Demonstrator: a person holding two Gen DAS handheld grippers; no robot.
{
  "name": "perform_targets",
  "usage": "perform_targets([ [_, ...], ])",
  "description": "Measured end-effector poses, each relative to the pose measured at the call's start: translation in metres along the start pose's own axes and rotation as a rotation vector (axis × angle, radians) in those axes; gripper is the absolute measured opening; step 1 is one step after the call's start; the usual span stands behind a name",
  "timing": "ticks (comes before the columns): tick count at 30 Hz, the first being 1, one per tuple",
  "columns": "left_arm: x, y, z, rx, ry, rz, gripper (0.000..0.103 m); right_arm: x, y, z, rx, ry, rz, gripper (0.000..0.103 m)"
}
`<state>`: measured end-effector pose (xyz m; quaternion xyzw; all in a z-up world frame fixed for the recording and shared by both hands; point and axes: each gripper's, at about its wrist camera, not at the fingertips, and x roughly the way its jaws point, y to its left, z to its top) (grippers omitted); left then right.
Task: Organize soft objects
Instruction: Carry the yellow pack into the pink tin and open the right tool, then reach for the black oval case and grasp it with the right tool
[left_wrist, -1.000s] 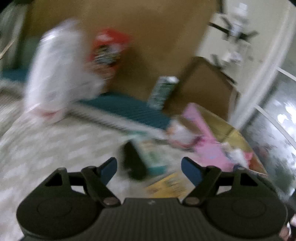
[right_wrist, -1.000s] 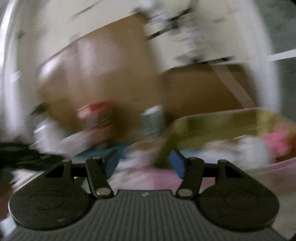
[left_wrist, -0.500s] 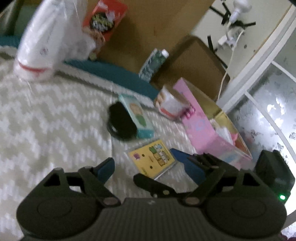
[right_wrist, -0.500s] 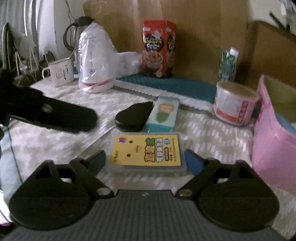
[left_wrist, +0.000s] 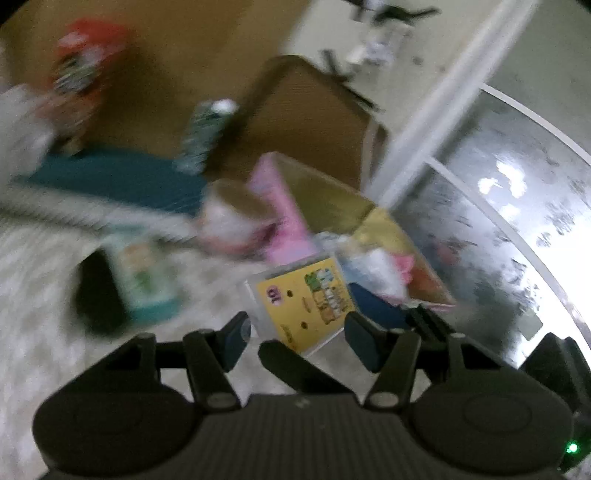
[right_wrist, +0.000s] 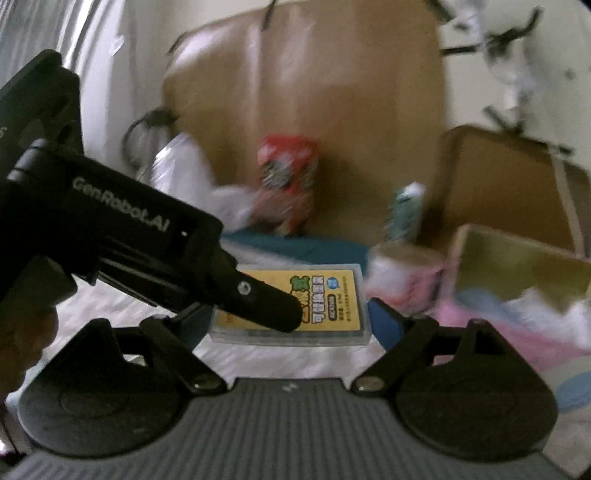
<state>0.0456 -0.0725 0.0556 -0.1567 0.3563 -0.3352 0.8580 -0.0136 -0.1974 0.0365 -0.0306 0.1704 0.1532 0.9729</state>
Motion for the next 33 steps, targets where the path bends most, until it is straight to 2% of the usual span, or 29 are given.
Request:
perform_targets([
  [6,0.063,-0.053,0.029,0.121,0.05,-0.054,0.057,-0.018,-0.064,0.006,0.109,-0.043,-0.161,0.091],
  [8,0.083,-0.066,0.035,0.15,0.064,-0.046,0.058,-0.018,-0.085,0.007,0.133,-0.044,-0.202,0.091],
  [9,0.093,-0.071,0.037,0.161,0.067,-0.031,0.063,-0.016,-0.096,0.007,0.15,-0.037,-0.216,0.092],
  [11,0.109,-0.078,0.041,0.181,0.059,0.004,0.066,-0.005,-0.118,0.007,0.188,-0.007,-0.252,0.092],
  [13,0.112,-0.078,0.042,0.183,0.039,0.029,0.067,0.013,-0.129,0.008,0.176,0.04,-0.335,0.092],
  [15,0.107,-0.076,0.044,0.165,0.03,0.021,0.068,0.033,-0.136,0.005,0.115,0.07,-0.456,0.092],
  [17,0.093,-0.074,0.038,0.179,0.005,0.016,0.072,0.035,-0.14,0.005,0.113,0.059,-0.5,0.092],
  [23,0.037,-0.044,0.013,0.195,-0.07,0.026,0.073,0.009,-0.121,-0.004,0.18,-0.058,-0.454,0.091],
  [25,0.018,-0.024,0.001,0.171,-0.076,0.047,0.073,0.0,-0.109,-0.008,0.194,-0.101,-0.422,0.085],
  [27,-0.003,0.003,-0.014,0.127,-0.084,0.101,0.073,-0.006,-0.098,-0.008,0.212,-0.121,-0.38,0.067],
  [29,-0.023,0.033,-0.026,0.06,-0.089,0.165,0.073,-0.007,-0.086,-0.005,0.229,-0.123,-0.3,0.053],
  [33,-0.058,0.09,-0.037,-0.066,-0.139,0.347,0.073,0.008,-0.053,0.0,0.234,-0.081,-0.119,0.037],
])
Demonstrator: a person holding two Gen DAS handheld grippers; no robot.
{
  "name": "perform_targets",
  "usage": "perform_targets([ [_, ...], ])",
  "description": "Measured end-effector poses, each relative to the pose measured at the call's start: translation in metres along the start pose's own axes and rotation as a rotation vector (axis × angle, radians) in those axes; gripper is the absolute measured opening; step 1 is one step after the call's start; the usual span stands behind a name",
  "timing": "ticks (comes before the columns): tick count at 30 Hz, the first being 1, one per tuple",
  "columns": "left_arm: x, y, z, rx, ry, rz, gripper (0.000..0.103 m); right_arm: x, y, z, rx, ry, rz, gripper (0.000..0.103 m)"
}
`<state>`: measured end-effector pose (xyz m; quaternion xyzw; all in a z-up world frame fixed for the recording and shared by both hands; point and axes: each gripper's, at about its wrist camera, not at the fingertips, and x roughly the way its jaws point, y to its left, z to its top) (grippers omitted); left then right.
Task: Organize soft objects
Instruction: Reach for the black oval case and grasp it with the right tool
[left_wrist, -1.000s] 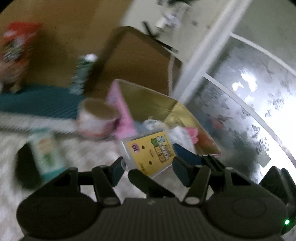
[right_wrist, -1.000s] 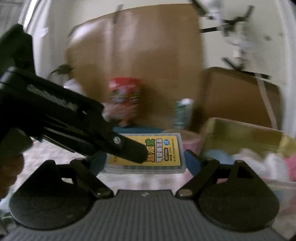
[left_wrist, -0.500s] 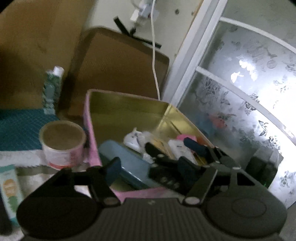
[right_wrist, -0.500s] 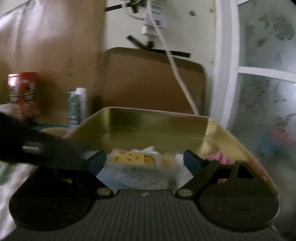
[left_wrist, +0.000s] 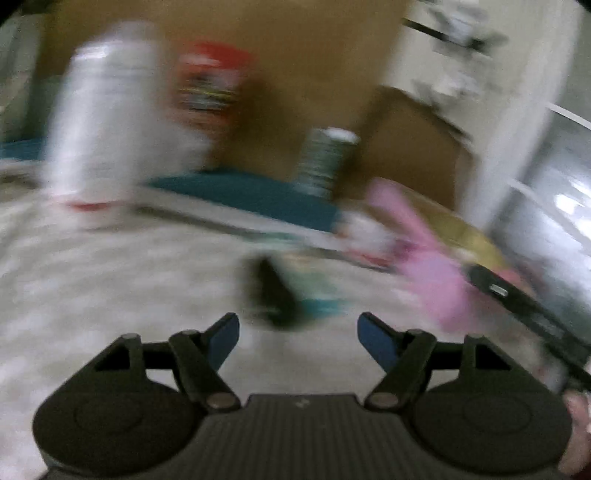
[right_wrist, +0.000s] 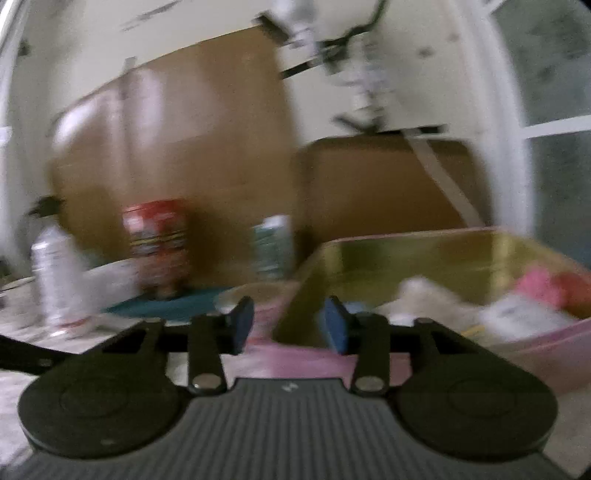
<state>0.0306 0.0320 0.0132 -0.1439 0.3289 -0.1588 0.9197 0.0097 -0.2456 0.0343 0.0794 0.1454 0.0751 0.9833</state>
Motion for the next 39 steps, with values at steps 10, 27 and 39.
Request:
perform_targets([
  [10,-0.01,0.046,-0.005,-0.048,-0.076,0.076,0.077,0.062,0.08,-0.021,-0.067,0.226,0.119,0.037],
  [27,-0.01,0.066,-0.009,-0.145,-0.087,-0.041,0.082,0.101,0.119,-0.029,-0.142,0.303,0.153,0.048],
  [39,-0.011,0.068,-0.009,-0.165,-0.087,-0.052,0.084,0.099,0.133,-0.038,-0.217,0.382,0.263,0.052],
])
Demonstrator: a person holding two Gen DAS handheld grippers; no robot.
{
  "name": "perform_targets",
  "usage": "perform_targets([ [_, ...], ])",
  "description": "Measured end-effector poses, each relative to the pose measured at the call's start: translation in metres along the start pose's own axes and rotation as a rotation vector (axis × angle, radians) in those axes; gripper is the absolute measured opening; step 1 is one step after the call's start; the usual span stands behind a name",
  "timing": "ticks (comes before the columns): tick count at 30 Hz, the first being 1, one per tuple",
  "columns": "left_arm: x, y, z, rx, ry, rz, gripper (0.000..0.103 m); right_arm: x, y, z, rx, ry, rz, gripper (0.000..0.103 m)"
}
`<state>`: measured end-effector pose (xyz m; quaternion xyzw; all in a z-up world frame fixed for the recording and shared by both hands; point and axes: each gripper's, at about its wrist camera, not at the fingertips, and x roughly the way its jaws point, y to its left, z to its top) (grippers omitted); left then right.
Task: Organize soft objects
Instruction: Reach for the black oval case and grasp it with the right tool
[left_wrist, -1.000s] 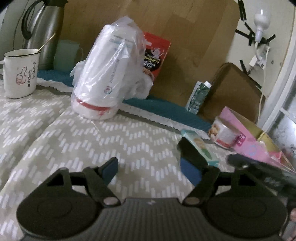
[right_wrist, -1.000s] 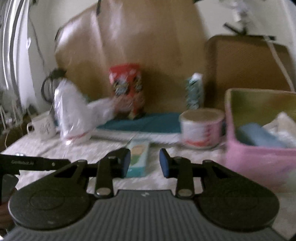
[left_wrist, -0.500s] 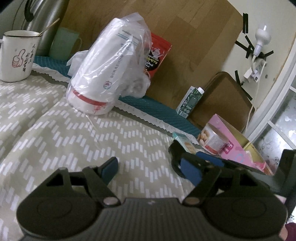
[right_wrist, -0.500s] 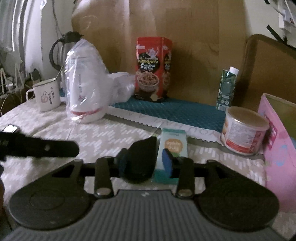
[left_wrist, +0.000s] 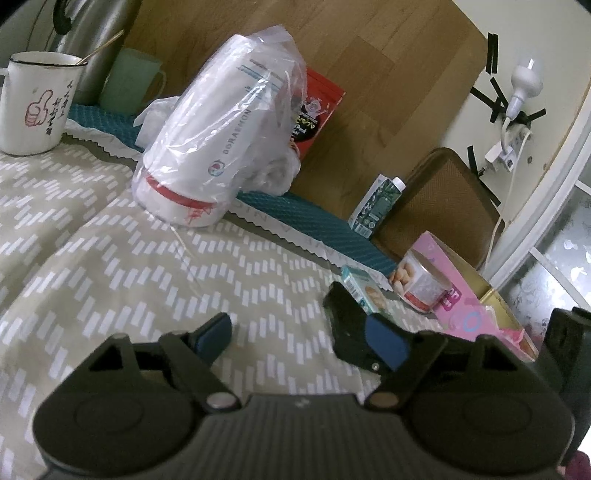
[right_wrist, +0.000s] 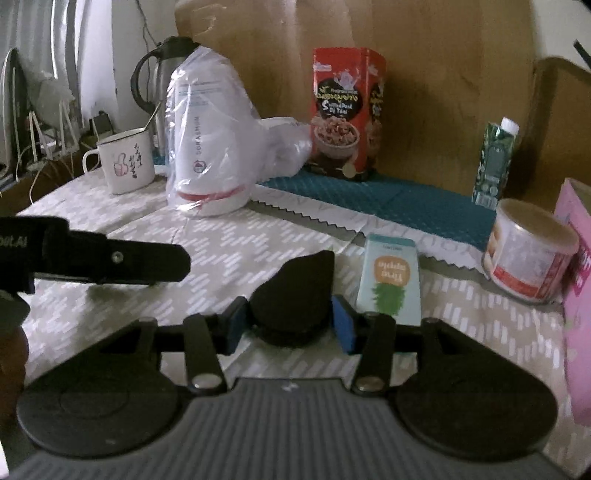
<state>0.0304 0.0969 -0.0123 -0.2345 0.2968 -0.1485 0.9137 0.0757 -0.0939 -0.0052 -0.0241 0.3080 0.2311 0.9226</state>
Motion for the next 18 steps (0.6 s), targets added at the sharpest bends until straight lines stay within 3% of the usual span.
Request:
perform_targets([
  [18,0.0004,-0.0033,-0.0004,0.022,0.007,0.008,0.085,-0.001,0.0009,-0.0024,-0.019,0.005,0.01,0.052],
])
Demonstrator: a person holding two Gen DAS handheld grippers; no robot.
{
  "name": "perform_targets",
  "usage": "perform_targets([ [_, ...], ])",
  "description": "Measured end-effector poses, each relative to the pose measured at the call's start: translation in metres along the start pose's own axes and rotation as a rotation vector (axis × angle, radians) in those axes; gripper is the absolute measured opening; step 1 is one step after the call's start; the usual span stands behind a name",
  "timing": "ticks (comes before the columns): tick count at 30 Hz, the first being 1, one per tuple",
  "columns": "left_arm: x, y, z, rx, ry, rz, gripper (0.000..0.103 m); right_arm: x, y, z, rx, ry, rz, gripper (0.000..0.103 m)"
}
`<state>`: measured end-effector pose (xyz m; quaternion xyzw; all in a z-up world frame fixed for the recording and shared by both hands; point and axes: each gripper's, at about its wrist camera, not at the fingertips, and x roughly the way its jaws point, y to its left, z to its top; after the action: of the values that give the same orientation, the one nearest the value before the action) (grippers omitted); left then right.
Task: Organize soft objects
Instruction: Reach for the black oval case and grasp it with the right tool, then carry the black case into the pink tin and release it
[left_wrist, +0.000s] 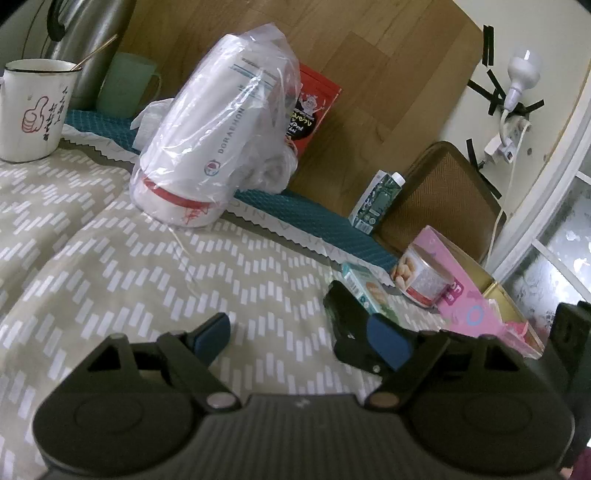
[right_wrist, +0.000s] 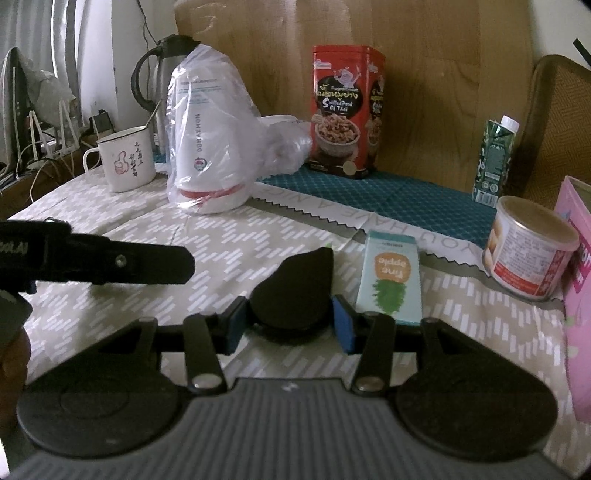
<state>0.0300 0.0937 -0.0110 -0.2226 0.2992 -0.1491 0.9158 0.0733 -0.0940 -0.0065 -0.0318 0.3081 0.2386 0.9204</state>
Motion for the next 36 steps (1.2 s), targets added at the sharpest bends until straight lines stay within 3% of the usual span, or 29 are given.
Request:
perform_targets([
  [36,0.004,-0.004,0.002,0.05,0.022,0.012,0.088,-0.02,0.024,-0.016,0.011,-0.015,0.067,0.052],
])
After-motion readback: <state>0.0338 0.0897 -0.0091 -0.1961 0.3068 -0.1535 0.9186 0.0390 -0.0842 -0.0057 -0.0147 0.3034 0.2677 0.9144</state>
